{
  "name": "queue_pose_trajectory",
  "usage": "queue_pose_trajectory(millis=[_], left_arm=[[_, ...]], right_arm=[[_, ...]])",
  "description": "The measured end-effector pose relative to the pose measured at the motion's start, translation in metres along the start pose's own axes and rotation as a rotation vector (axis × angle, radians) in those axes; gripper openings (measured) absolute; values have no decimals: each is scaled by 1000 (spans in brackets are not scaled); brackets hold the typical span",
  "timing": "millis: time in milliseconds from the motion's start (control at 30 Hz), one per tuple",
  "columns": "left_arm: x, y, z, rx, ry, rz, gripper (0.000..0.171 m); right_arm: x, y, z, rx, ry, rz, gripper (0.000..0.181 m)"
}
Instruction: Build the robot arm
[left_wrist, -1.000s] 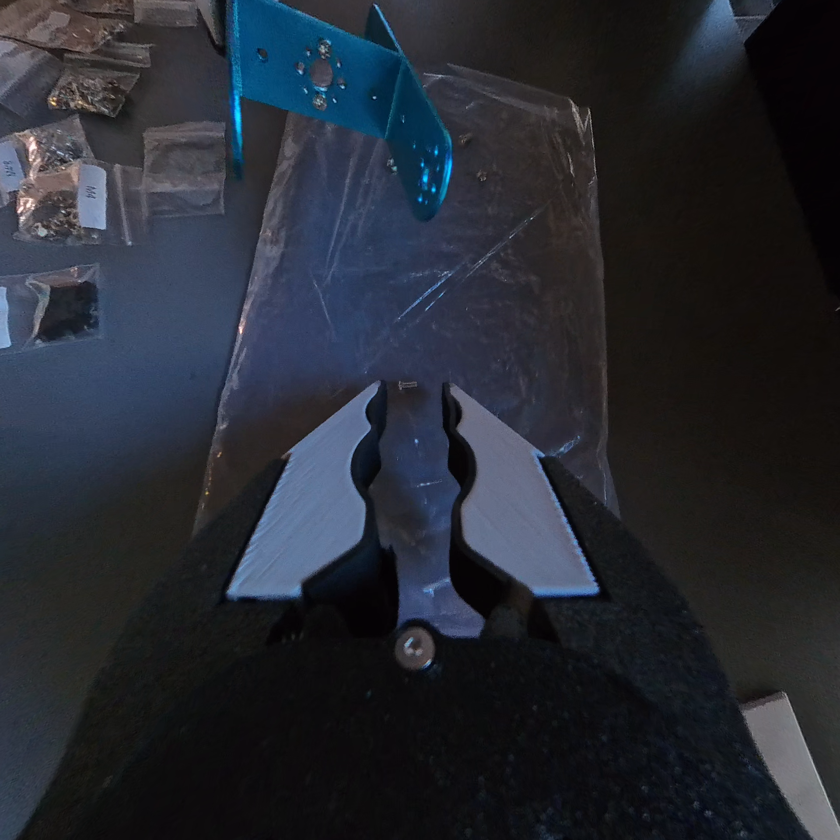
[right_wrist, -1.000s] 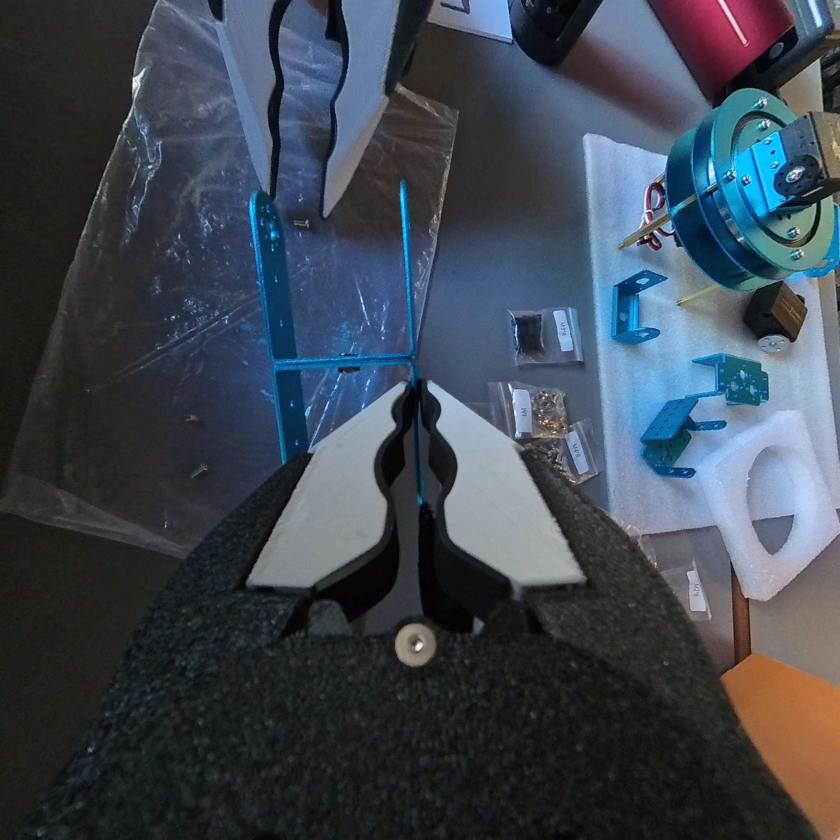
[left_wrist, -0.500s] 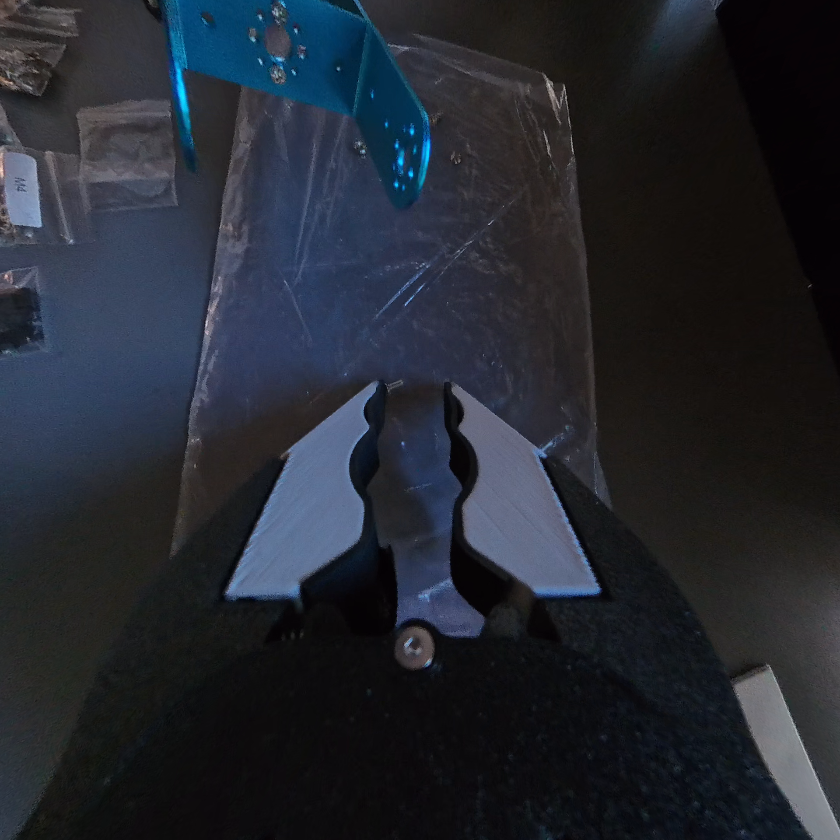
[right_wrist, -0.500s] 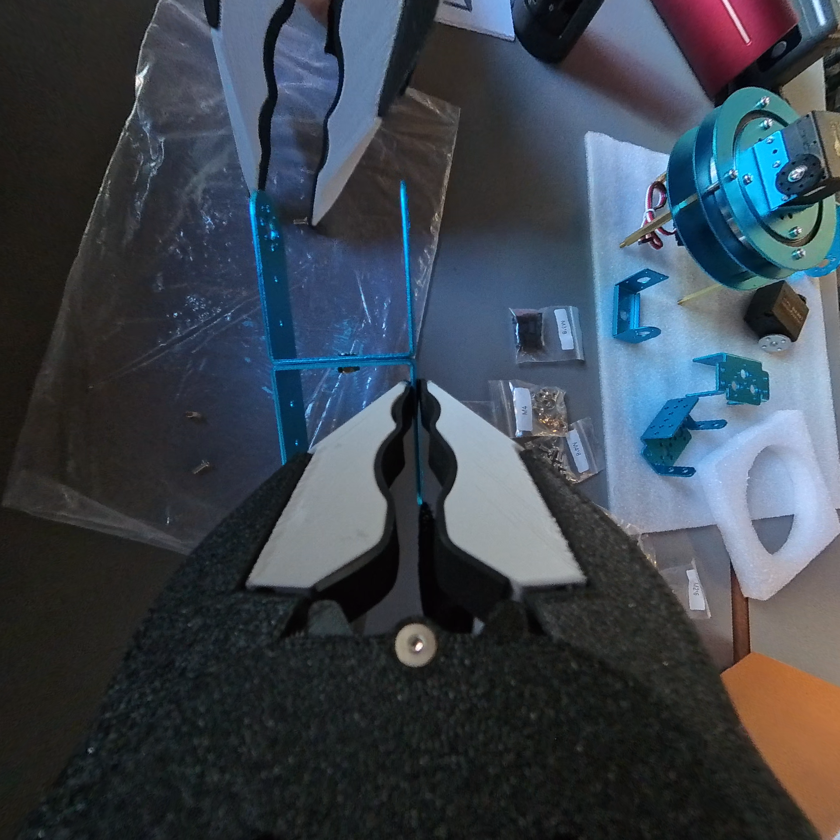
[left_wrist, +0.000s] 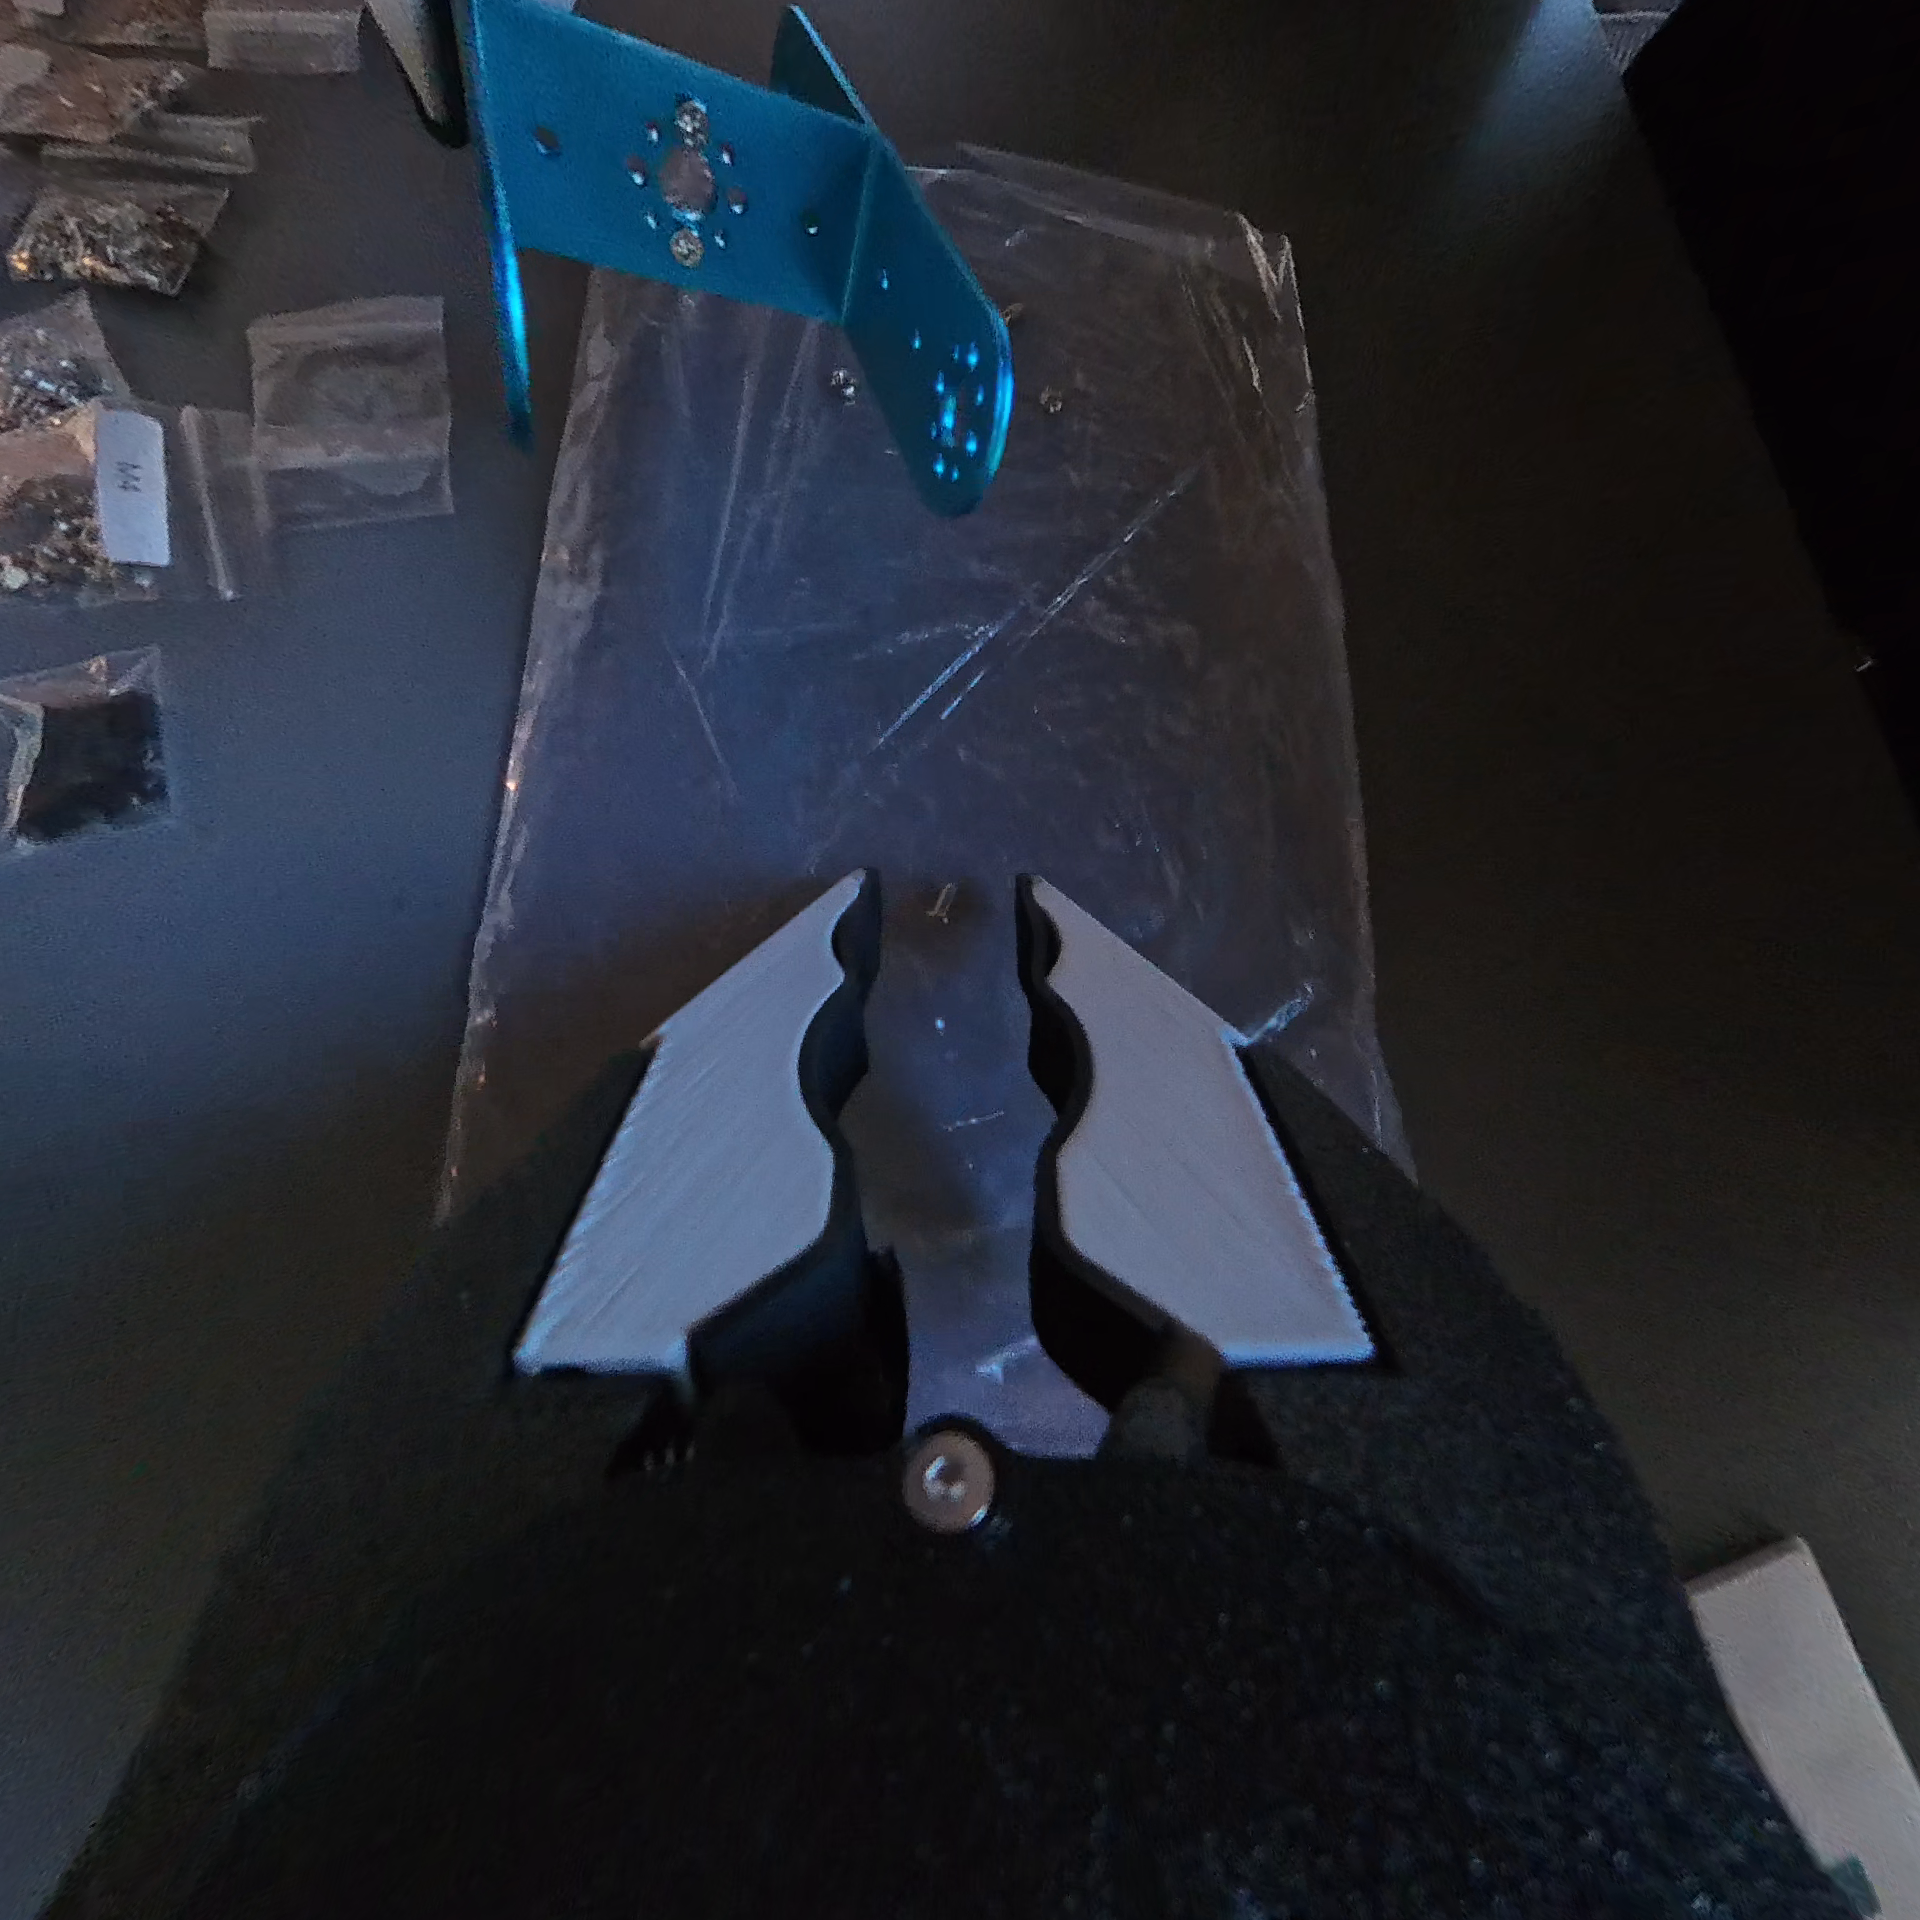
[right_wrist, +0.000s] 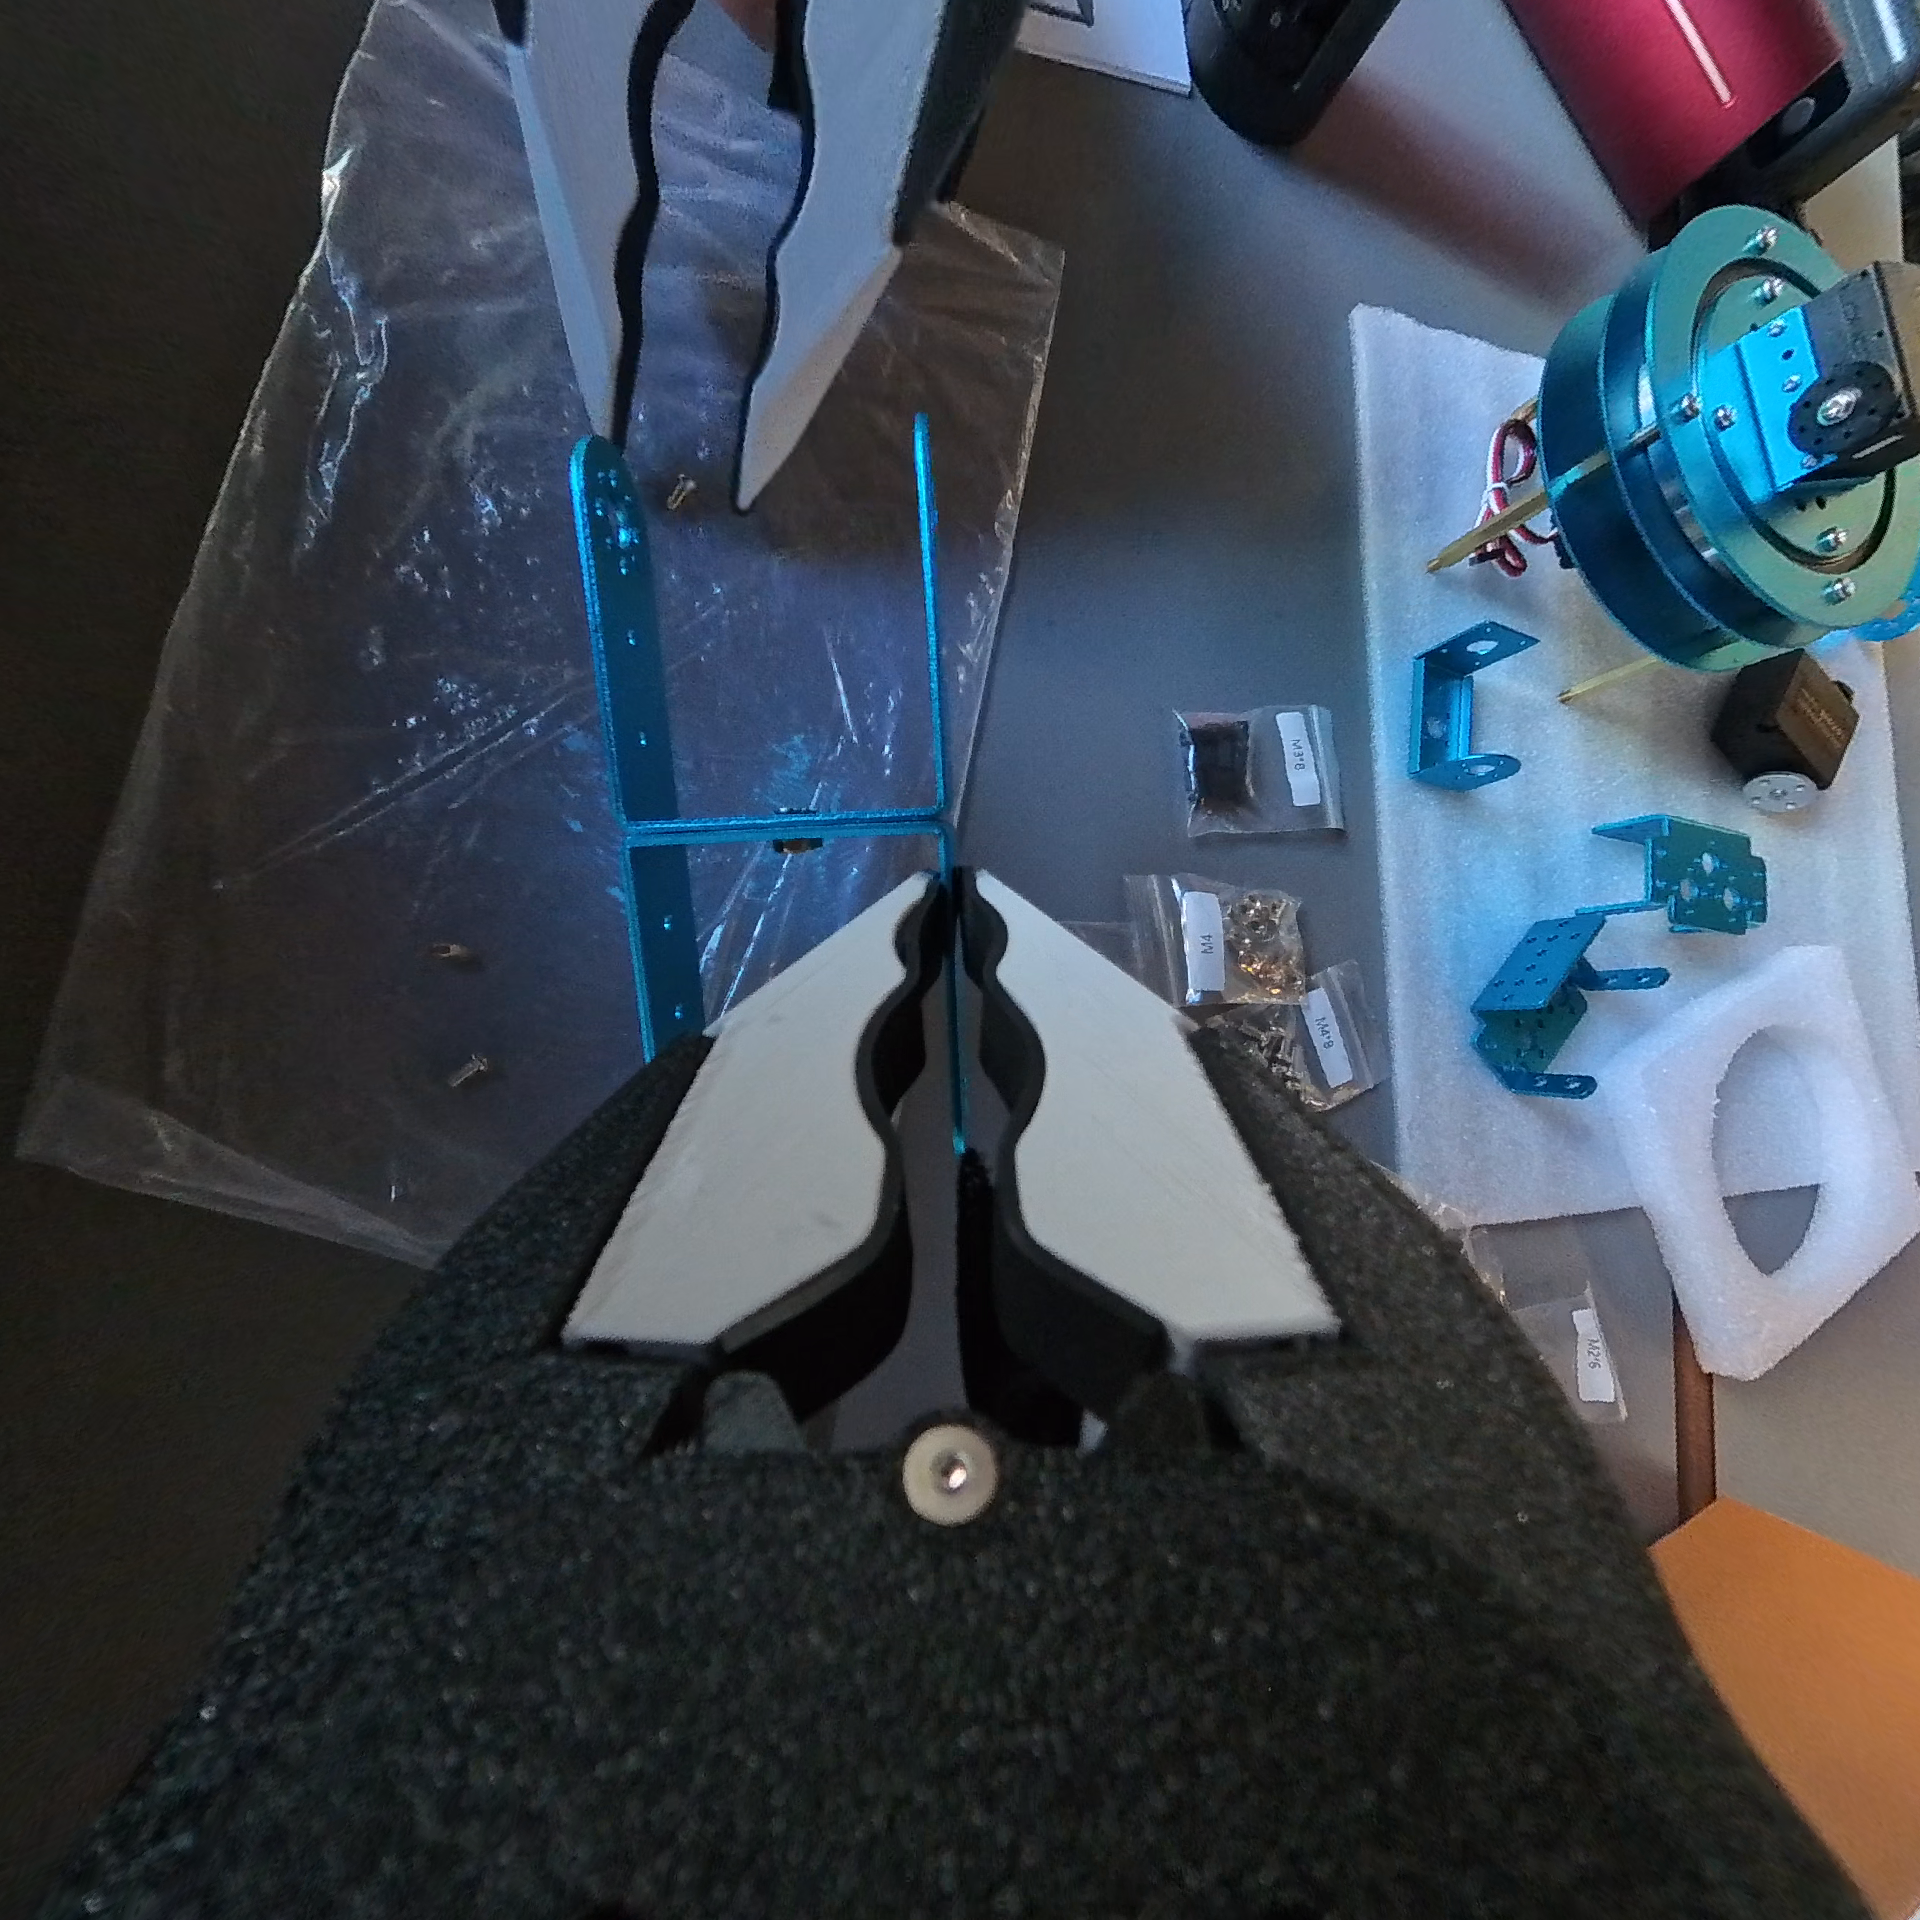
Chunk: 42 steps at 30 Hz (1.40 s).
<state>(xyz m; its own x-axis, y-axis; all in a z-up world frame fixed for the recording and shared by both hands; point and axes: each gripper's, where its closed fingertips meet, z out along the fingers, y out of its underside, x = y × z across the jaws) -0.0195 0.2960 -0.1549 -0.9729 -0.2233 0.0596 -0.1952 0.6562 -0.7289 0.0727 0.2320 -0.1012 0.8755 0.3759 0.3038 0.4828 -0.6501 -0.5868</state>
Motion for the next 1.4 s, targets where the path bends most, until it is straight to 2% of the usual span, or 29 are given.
queue_pose_trajectory(millis=[100,333,533,667,1400], left_arm=[[5,2,5,-26,50,9,24],[5,6,1,-29,20,6,23],[3,6,2,-13,5,0,16],[6,6,3,-15,18,9,5],[14,4,6,-17,-12,29,2]], right_arm=[[1,1,-1,0,0,3,1],[2,2,-2,1,0,7,1],[0,1,0,-3,-3,0,1],[0,0,-1,-1,-3,-1,1],[-2,-2,-1,0,-7,-8,1]])
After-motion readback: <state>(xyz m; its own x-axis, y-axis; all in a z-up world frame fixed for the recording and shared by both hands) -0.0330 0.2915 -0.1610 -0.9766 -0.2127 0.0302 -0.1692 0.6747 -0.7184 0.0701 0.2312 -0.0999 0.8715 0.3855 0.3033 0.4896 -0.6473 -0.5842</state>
